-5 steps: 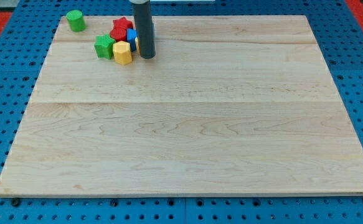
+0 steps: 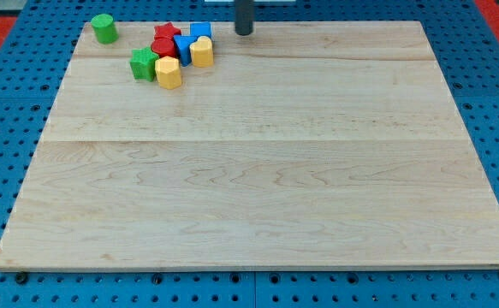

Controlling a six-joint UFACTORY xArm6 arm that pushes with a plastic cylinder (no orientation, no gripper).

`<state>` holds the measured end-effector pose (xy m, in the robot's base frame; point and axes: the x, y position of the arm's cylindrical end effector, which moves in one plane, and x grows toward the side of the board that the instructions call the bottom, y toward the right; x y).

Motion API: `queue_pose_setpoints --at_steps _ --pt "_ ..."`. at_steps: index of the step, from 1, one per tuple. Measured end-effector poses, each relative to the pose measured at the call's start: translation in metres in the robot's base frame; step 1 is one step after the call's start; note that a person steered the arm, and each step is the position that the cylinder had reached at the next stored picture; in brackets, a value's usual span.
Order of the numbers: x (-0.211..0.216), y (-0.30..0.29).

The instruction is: Push the cube into the red star

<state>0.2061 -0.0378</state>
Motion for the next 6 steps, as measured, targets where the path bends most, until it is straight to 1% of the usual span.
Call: queue_pose_setpoints --at_steps 1,2,4,5,6 --pt "0.001 -0.036" --pt "0.005 -0.037" --pt "0.012 -0.019" --pt "0.027 -0.002" --pt "0.049 -0.002"
